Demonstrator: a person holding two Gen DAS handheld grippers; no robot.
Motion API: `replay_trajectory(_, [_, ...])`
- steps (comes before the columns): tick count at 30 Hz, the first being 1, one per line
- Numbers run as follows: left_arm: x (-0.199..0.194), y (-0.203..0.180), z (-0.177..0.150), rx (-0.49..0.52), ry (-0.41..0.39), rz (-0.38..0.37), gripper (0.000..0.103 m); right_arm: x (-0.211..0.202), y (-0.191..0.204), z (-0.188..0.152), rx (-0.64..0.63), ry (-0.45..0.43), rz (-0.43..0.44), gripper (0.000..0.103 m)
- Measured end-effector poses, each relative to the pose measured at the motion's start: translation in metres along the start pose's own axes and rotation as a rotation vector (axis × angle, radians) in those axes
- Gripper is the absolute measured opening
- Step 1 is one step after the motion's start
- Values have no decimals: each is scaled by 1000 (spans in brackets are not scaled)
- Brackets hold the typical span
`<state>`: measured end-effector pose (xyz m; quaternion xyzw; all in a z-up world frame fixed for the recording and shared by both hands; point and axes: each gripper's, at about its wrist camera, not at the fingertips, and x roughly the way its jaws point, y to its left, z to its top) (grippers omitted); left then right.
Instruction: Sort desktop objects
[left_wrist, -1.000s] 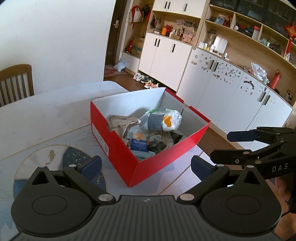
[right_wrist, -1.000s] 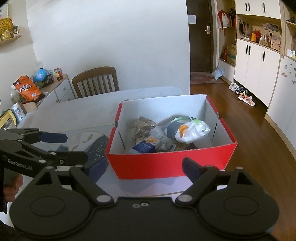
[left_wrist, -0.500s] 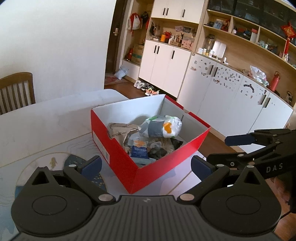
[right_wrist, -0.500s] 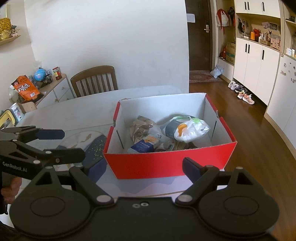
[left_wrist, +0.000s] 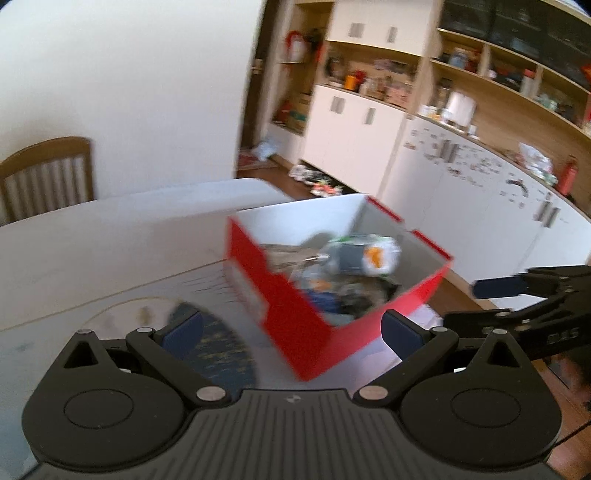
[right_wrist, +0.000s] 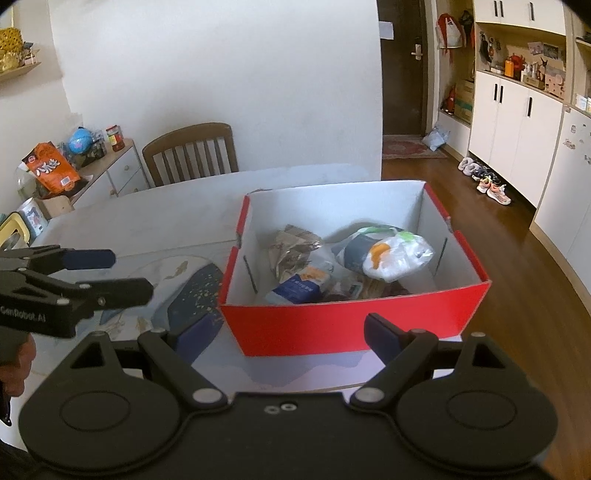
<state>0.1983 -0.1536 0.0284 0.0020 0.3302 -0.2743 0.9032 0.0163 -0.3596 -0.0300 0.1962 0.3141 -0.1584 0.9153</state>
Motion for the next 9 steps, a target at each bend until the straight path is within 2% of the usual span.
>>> replay_trajectory(2, [-5, 21, -9, -19, -8, 70, 103, 3, 7, 0, -9, 9, -2, 89])
replay_trajectory(9, [-25, 132, -76, -103, 31, 468, 103, 15, 33, -2, -32, 64, -24, 89])
